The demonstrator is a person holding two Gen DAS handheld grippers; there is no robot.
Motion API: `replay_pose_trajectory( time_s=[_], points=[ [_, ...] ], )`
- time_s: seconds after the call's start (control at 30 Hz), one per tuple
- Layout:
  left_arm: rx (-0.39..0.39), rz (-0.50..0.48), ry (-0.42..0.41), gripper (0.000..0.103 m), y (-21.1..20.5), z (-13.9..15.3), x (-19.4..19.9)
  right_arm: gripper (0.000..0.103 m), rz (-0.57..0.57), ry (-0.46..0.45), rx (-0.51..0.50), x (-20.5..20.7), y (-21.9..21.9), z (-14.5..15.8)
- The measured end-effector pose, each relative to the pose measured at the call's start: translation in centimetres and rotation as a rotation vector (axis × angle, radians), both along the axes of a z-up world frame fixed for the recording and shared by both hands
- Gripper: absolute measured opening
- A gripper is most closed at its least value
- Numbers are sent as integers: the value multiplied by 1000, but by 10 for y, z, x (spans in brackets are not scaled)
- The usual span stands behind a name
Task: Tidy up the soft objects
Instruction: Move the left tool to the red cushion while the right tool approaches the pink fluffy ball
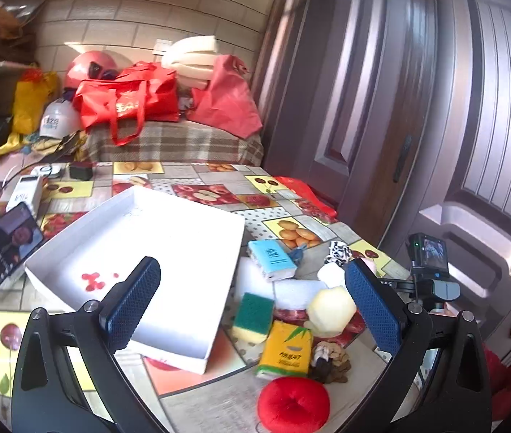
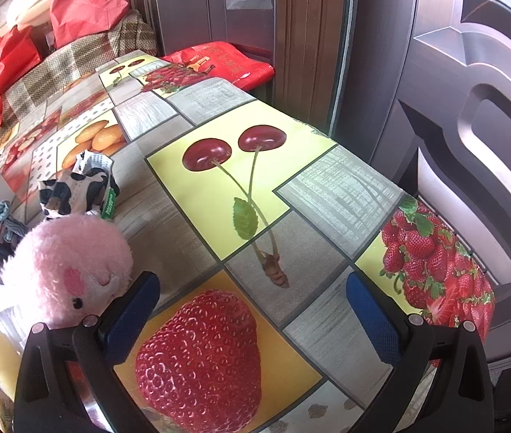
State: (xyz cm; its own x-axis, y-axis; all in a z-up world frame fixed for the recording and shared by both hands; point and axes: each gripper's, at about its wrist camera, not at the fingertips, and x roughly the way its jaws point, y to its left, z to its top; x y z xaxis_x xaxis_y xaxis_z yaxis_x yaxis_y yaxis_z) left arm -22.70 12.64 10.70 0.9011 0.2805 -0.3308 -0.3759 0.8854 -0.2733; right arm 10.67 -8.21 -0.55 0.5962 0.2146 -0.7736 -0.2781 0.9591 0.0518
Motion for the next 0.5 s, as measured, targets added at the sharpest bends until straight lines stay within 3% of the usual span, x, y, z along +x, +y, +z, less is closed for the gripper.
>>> replay_pose_trajectory(
  time_s=[0.07, 0.13, 0.23, 0.33, 0.4, 0.5],
  points=[
    [-20, 46, -17, 103, 6, -16, -16, 103, 18, -21, 94, -4, -10, 6],
    [-5, 56, 41, 103, 4, -26, -19, 103, 37, -85, 198, -14, -23, 17],
    [58, 42, 147, 103, -9, -35, -8, 103, 147, -288, 322, -38, -36, 44],
    [76, -33, 200, 103, -25, -43, 1, 103, 361, -482, 437, -62, -44, 62],
    [71, -78, 250, 103, -36, -50, 8, 103, 484, -476, 436, -66, -40, 69],
    [59, -132, 337, 103, -48, -65, 21, 103, 545, -384, 290, -61, -20, 65]
  ],
)
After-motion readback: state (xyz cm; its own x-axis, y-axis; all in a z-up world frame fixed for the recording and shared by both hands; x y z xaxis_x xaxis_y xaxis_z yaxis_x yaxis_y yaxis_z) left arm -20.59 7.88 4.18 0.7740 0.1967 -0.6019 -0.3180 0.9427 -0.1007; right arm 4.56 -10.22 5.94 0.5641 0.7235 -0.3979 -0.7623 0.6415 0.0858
